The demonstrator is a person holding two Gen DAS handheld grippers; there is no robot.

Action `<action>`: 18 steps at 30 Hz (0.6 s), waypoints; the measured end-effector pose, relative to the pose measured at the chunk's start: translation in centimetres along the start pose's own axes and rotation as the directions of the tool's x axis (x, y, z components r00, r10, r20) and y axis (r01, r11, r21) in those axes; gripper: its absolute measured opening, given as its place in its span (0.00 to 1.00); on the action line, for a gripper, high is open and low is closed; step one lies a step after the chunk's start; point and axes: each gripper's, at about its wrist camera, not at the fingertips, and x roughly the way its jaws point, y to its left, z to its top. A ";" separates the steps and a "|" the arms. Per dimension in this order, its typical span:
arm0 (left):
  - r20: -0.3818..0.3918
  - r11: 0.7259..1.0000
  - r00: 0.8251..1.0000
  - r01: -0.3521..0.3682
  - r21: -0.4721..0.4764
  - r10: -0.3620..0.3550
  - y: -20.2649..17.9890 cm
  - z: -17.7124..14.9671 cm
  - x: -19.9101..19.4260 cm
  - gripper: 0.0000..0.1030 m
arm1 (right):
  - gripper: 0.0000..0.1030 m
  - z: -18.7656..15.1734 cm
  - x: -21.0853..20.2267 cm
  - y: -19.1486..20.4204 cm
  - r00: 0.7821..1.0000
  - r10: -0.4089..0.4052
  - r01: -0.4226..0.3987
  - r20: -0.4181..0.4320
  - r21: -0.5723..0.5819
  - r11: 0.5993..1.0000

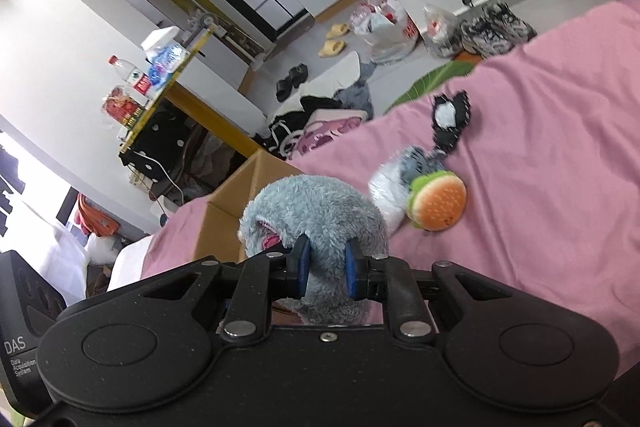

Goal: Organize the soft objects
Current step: 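Lift the grey plush with the left tool toward the box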

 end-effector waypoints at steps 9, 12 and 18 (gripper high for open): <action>0.049 0.999 0.998 0.031 0.045 -0.033 0.6 2.1 -3.4 0.20 | 0.17 0.5 -0.5 3.2 0.998 0.026 -0.025 0.049 -0.029 0.999; 0.061 0.998 0.997 0.038 0.047 -0.041 1.1 2.7 -4.2 0.20 | 0.17 0.4 -0.6 4.2 0.998 0.032 -0.030 0.058 -0.037 0.999; 0.089 0.998 0.995 0.047 0.045 -0.051 2.3 4.1 -5.7 0.20 | 0.17 0.3 -0.2 6.5 0.996 0.044 -0.040 0.072 -0.060 0.997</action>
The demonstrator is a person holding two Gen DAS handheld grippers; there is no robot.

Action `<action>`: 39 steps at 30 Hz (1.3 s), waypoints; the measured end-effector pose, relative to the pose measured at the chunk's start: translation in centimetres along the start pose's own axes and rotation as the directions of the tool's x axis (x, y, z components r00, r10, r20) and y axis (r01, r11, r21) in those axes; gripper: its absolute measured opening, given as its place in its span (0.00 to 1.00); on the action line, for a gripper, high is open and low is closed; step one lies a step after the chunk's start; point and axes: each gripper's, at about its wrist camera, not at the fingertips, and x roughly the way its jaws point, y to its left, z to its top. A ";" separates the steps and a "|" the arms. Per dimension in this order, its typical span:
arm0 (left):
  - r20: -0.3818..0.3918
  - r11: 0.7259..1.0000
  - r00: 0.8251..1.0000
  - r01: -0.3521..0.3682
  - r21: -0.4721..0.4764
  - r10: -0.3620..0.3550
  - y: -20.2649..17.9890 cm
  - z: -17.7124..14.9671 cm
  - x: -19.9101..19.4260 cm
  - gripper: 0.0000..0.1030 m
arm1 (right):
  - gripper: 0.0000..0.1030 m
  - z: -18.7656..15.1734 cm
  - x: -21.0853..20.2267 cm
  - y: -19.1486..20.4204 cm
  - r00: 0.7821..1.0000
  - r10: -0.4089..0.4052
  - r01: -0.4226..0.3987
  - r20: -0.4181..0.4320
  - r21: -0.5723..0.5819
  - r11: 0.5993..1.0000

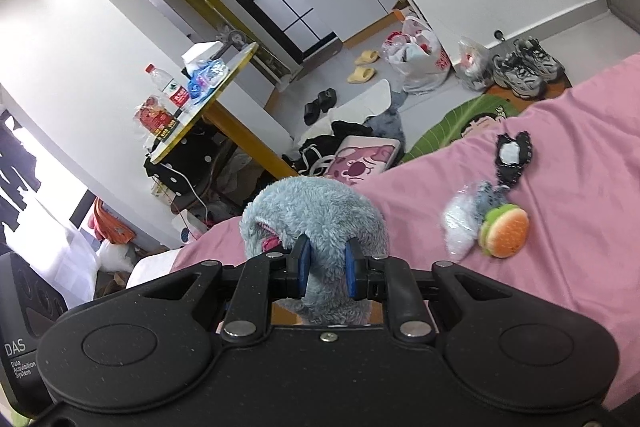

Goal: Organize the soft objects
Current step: 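Lift the grey plush with the left tool toward the box, then lower the grey plush into the box and open the left tool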

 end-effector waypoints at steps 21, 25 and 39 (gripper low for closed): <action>0.072 1.000 0.997 0.017 -0.021 -0.016 4.9 4.0 -3.2 0.20 | 0.17 0.0 2.6 5.8 0.999 0.025 -0.023 0.022 -0.055 0.998; 0.078 0.999 0.997 0.024 -0.026 -0.022 5.6 4.8 -3.1 0.20 | 0.17 0.1 3.1 6.7 0.999 0.019 -0.017 0.028 -0.060 0.998; 0.082 0.997 0.996 0.050 -0.062 -0.045 9.1 6.0 -1.3 0.20 | 0.17 -0.1 6.5 8.3 1.000 -0.018 0.018 0.003 -0.097 0.995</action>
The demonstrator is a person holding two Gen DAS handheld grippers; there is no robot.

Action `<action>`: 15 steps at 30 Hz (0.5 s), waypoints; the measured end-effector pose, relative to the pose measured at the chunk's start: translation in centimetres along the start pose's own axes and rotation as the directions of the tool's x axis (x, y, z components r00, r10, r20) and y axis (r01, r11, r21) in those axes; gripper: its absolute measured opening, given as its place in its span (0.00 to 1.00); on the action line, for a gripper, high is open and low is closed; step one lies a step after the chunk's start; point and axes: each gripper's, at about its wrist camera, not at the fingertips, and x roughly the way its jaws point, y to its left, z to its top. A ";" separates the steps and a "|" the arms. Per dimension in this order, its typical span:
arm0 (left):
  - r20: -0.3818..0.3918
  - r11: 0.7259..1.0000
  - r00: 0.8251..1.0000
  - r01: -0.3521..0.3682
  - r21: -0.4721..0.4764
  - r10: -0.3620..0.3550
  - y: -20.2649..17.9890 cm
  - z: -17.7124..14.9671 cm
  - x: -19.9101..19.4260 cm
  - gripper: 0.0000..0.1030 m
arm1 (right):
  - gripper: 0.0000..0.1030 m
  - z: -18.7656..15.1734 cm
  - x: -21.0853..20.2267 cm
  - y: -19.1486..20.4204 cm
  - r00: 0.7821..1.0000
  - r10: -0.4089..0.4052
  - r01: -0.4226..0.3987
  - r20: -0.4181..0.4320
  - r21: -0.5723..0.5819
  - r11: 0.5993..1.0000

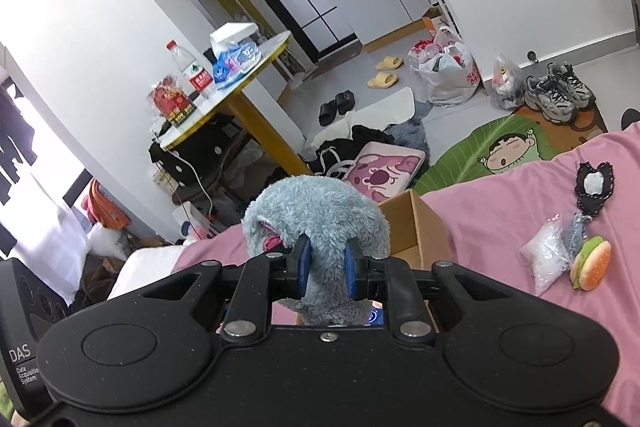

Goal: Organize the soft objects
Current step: 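Lower the grey plush into the box and open the left tool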

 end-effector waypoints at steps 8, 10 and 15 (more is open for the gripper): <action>-0.038 0.998 0.999 -0.035 -0.053 0.033 2.8 0.2 1.9 0.19 | 0.17 -0.8 3.0 0.0 0.999 -0.022 0.022 -0.046 0.006 1.000; -0.046 0.998 0.998 -0.050 -0.050 0.047 3.1 0.1 2.5 0.19 | 0.17 -0.9 3.7 0.0 0.998 -0.031 0.031 -0.054 0.005 0.999; -0.070 0.996 0.996 -0.065 -0.062 0.061 3.9 -0.1 4.1 0.19 | 0.17 -1.1 5.1 -0.4 0.995 -0.059 0.059 -0.076 0.005 0.998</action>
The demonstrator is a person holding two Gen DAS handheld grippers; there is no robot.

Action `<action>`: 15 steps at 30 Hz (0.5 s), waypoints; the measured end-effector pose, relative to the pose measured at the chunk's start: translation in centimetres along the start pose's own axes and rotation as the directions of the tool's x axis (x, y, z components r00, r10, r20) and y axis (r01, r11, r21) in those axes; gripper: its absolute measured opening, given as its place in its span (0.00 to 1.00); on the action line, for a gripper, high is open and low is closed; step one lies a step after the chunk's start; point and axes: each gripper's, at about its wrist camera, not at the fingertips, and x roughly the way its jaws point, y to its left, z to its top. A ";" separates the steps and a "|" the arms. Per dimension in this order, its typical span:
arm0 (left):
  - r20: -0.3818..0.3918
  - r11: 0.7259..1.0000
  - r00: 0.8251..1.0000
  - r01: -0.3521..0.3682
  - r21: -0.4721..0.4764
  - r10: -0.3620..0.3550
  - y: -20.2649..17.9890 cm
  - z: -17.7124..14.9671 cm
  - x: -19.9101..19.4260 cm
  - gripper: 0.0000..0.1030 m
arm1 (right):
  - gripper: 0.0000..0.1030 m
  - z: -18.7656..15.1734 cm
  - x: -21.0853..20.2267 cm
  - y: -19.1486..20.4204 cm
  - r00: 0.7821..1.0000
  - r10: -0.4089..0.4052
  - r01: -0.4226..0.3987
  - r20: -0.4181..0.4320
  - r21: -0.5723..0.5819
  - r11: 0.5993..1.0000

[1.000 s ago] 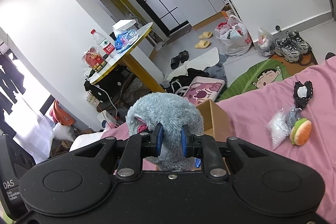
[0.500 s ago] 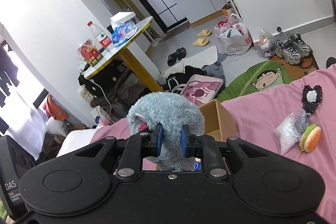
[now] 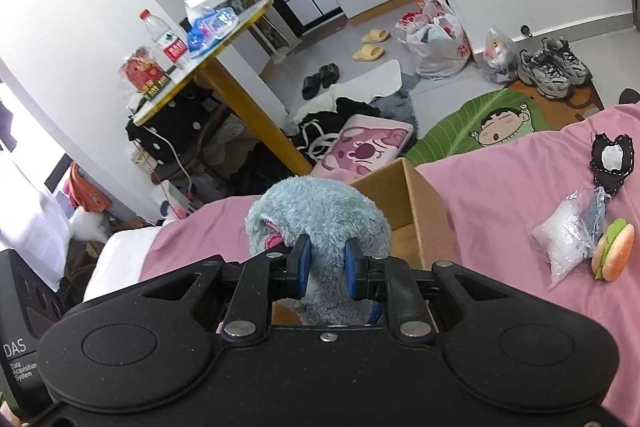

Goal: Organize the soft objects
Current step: 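Lower the grey plush into the box and open the left tool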

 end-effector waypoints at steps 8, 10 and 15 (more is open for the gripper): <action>-0.047 0.999 0.999 -0.010 -0.040 0.008 0.9 0.0 2.3 0.20 | 0.18 0.3 2.0 -0.7 0.999 -0.031 0.032 -0.033 0.010 0.999; -0.058 0.999 0.998 -0.008 -0.047 0.005 1.0 0.1 2.9 0.20 | 0.18 0.5 2.4 -1.0 0.998 -0.036 0.037 -0.042 0.013 0.999; -0.087 0.997 0.996 0.003 -0.082 -0.010 1.5 0.2 4.2 0.20 | 0.22 1.0 3.2 -1.1 0.997 -0.055 0.054 -0.049 -0.013 0.998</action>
